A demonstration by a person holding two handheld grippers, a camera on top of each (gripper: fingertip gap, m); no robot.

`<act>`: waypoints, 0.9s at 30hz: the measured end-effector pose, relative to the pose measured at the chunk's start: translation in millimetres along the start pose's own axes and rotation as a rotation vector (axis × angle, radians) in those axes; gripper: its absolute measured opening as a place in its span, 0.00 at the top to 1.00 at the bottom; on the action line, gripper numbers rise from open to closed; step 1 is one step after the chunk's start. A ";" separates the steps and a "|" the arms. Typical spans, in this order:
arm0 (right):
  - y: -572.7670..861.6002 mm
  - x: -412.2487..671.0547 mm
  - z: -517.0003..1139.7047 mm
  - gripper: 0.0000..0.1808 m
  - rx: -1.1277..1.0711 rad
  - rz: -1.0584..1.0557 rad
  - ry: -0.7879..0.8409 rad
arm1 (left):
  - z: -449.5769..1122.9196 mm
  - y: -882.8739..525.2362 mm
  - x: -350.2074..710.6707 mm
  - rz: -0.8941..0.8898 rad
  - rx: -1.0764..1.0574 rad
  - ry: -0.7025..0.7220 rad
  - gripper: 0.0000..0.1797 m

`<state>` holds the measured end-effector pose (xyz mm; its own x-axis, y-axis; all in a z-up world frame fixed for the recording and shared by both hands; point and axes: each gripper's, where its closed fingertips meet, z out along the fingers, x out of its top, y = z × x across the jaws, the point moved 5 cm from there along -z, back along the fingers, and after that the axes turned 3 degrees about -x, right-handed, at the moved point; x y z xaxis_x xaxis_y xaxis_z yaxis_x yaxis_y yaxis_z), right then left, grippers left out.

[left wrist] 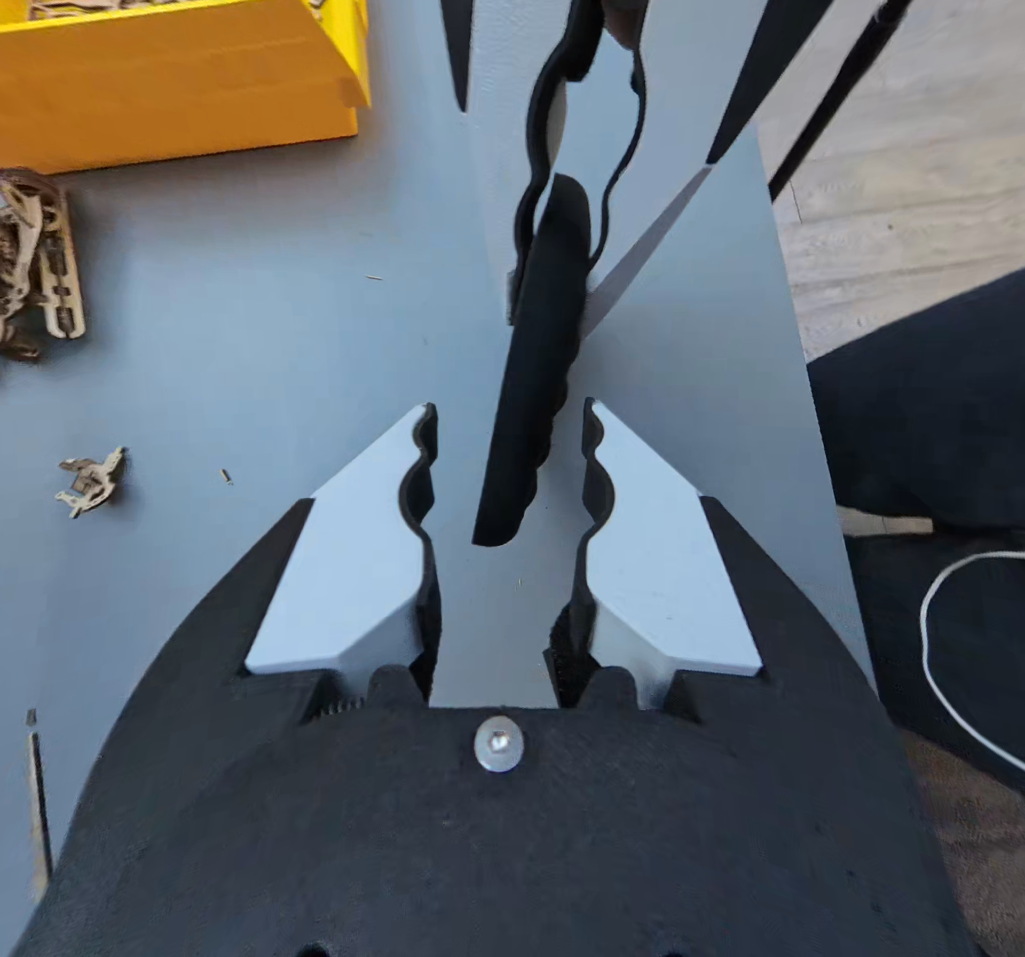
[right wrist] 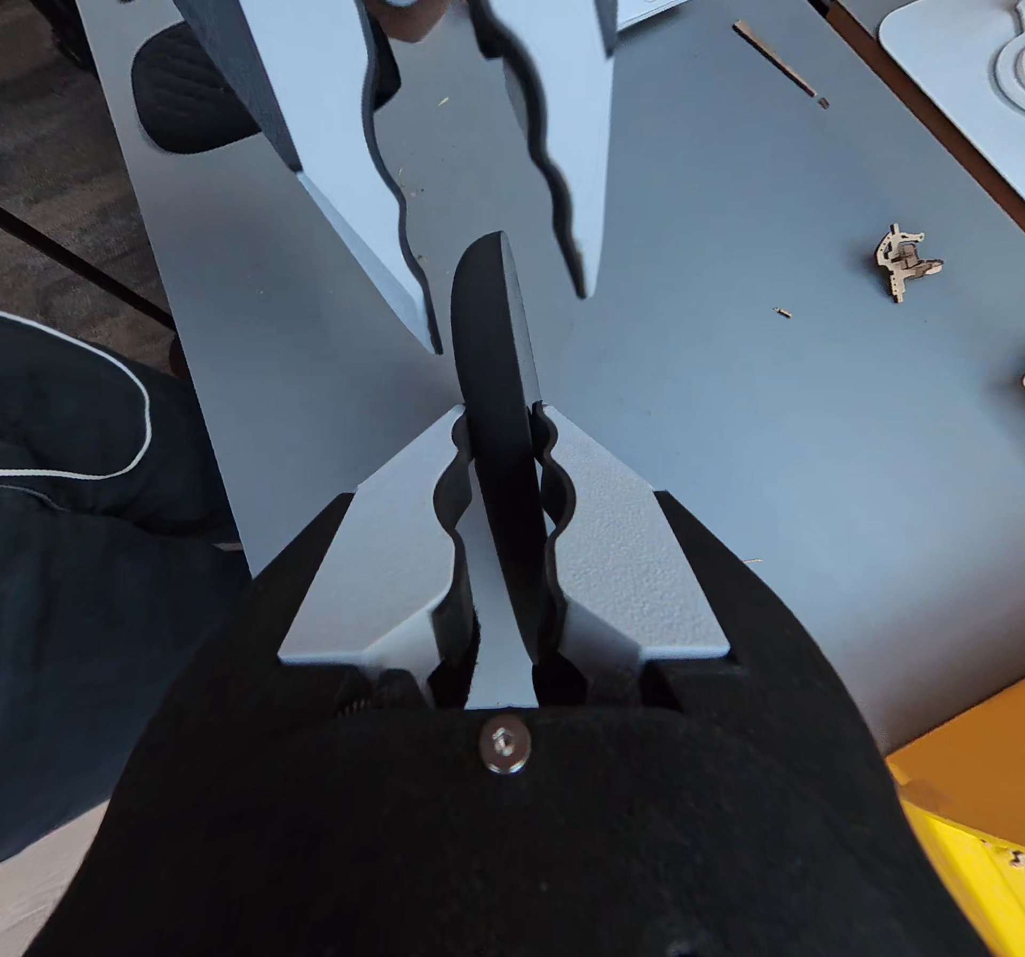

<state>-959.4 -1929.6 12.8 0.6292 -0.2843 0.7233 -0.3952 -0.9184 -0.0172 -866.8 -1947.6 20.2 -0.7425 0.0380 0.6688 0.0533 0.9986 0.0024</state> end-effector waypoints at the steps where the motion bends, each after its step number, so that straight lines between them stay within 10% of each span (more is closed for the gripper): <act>1: 0.9 -0.1 0.1 0.89 -0.007 0.024 0.019 | 5.3 1.9 -1.3 0.028 -0.029 -0.028 0.77; 5: 2.4 -7.5 -6.8 0.81 -0.026 0.196 0.099 | 16.4 6.1 -3.6 0.083 -0.077 -0.073 0.90; 10: 5.9 -67.7 -52.9 0.64 0.126 0.975 0.341 | 14.5 21.0 -12.6 0.222 -0.043 -0.078 0.91; 16: -0.5 -139.0 -20.4 0.60 0.486 1.619 0.271 | 11.7 39.0 -40.2 0.294 -0.003 -0.044 0.91; 27: 22.1 -97.9 32.0 0.64 0.868 1.831 0.094 | 2.2 44.3 -90.3 0.253 0.034 0.046 0.91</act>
<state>-1008.3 -1930.8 -80.5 -0.0983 -0.8611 -0.4988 -0.0204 0.5029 -0.8641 -798.9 -1906.7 -41.8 -0.6769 0.2855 0.6785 0.2104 0.9583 -0.1934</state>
